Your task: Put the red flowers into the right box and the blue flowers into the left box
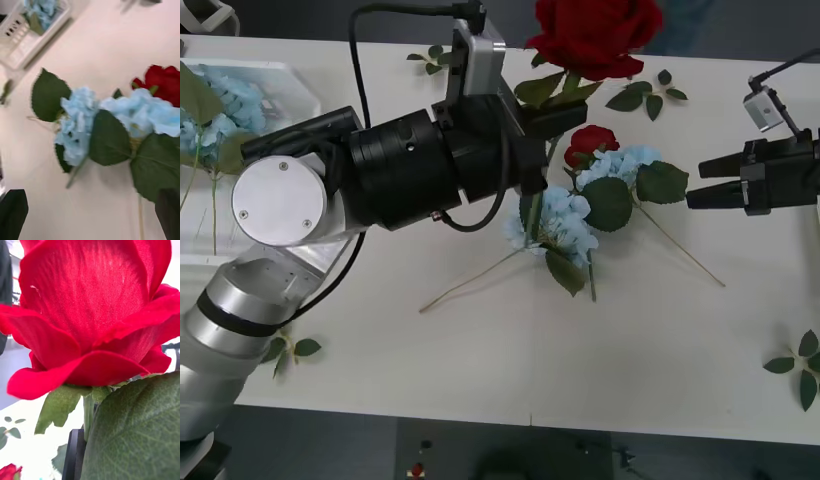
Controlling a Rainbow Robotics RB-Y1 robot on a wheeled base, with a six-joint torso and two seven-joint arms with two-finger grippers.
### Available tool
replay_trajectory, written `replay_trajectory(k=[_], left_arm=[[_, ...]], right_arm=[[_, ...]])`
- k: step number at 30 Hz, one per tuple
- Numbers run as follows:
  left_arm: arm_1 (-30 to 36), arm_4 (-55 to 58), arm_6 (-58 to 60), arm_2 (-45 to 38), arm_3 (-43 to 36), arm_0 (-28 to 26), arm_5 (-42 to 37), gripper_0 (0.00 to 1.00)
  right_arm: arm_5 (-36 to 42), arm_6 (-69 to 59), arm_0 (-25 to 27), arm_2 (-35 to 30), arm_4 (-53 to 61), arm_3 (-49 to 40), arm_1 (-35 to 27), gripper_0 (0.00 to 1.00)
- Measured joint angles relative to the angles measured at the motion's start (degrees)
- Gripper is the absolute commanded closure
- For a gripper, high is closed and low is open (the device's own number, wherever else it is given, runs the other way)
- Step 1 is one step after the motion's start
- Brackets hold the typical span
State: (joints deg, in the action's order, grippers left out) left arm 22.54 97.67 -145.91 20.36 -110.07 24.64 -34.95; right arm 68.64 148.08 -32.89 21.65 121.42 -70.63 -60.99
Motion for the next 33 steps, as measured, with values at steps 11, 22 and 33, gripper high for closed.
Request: replay_trajectory(k=[11, 22, 33], left_arm=[[-7.9, 21.2, -9.0, -2.5, 8.9, 0.0, 0.0, 1.0], [-8.0, 30.4, -9.0, -2.5, 10.1, 0.0, 0.0, 1.0], [-8.0, 30.8, -9.0, -2.4, 13.7, 1.8, 0.0, 1.0]], right_arm=[[-3.9, 6.4, 5.7, 0.0, 14.5, -12.5, -0.1, 0.0], [-4.0, 6.4, 8.0, 0.0, 17.4, -14.8, 3.6, 0.0], [-4.1, 6.4, 7.9, 0.0, 22.2, -14.9, 7.2, 0.0]])
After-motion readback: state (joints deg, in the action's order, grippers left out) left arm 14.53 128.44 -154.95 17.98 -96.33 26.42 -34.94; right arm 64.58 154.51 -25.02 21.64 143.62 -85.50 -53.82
